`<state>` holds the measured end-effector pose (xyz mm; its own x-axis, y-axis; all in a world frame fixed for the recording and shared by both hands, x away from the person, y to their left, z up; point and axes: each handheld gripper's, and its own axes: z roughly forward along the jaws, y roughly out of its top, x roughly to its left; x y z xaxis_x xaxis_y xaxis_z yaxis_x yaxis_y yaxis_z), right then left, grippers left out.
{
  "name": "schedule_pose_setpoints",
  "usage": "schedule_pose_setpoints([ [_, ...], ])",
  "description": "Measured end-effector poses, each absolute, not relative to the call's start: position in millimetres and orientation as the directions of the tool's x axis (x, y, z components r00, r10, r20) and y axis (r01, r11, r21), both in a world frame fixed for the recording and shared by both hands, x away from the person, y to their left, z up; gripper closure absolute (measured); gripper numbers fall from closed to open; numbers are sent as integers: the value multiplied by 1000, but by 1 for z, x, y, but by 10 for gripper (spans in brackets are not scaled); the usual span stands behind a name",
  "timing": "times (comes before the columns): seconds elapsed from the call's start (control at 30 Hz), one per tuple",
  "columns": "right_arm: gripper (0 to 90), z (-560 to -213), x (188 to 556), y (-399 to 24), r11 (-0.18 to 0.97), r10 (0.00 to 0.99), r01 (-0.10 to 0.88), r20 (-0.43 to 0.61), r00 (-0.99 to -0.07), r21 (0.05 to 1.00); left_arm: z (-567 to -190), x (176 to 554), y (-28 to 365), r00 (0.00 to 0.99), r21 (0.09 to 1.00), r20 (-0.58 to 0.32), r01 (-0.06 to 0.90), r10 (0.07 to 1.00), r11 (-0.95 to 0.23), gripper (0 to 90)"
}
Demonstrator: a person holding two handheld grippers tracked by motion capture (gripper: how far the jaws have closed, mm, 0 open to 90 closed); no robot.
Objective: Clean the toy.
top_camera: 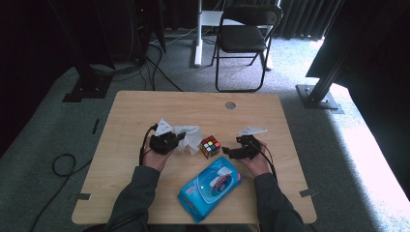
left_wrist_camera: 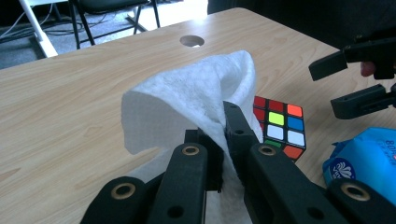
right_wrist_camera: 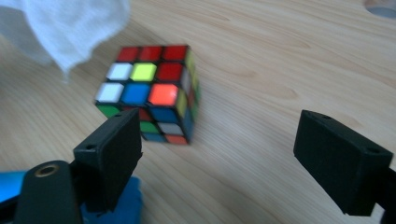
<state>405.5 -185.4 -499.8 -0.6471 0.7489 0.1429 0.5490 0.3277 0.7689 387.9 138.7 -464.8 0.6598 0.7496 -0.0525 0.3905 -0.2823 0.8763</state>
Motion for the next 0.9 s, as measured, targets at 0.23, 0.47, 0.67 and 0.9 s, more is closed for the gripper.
schedule_pose_setpoints([
  [0.23, 134, -493, 410, -165, 369, 709, 517, 125, -694, 773, -467, 387, 140, 656, 875, -57, 396, 753, -279, 880],
  [0.47, 122, -494, 416, -148, 408, 686, 513, 118, -718, 756, -468, 387, 142, 653, 875, -56, 396, 756, -277, 880],
  [0.67, 119, -498, 418, -136, 438, 670, 511, 110, -734, 739, -469, 387, 143, 650, 874, -59, 401, 757, -276, 880],
  [0.9, 119, -504, 418, -125, 488, 664, 505, 73, -744, 712, -469, 387, 145, 649, 874, -62, 402, 758, -273, 880],
])
